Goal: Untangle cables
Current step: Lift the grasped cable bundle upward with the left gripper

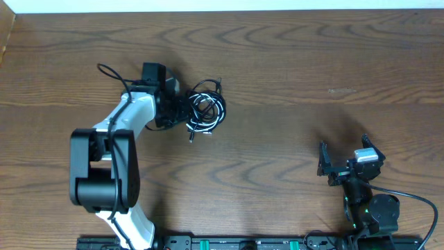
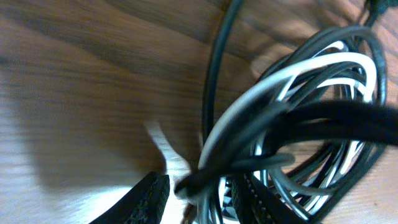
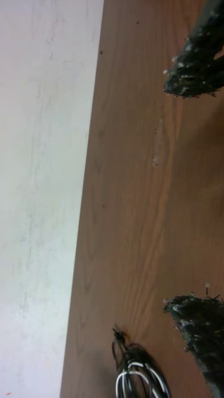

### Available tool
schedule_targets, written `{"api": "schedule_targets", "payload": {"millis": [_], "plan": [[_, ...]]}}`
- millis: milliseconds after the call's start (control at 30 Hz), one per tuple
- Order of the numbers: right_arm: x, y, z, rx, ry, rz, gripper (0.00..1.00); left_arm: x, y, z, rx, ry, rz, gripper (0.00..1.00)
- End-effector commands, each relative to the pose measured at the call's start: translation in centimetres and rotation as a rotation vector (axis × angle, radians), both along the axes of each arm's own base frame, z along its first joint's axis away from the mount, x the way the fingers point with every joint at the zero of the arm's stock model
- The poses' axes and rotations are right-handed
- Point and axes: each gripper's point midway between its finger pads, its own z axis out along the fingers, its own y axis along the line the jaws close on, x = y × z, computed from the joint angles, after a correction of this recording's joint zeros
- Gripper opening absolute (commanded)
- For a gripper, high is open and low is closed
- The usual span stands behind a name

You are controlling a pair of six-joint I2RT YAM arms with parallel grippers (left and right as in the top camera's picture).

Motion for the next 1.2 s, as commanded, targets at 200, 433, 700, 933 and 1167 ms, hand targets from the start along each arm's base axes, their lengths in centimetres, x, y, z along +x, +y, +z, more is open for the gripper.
{"api": "schedule_targets", "payload": {"millis": [200, 433, 700, 933, 1167], "plan": [[0.0, -0.1, -0.1, 0.006, 0.002, -0.006, 0.99, -1.2, -1.2, -2.6, 0.029, 0.058, -0.047, 0.08], [0.0, -0.1, -0.1, 0.006, 0.002, -0.007, 0.99, 1.9, 3.4, 4.5, 0.321, -0.132, 0.017, 0.07], [0.0, -0.1, -0.1, 0.006, 0.002, -0.006, 0.99, 2.5, 8.2, 16.7, 0.836, -0.435, -0.014, 0.07], [0.0, -0.1, -0.1, 0.005, 0.002, -0.007, 0.99, 2.1, 6.7, 18.0, 1.037, -0.463, -0.118, 0.08], [0.0, -0.1, -0.1, 0.006, 0.002, -0.006, 0.99, 2.1, 4.6, 14.2, 1.210, -0.374, -0.248, 0.08]]}}
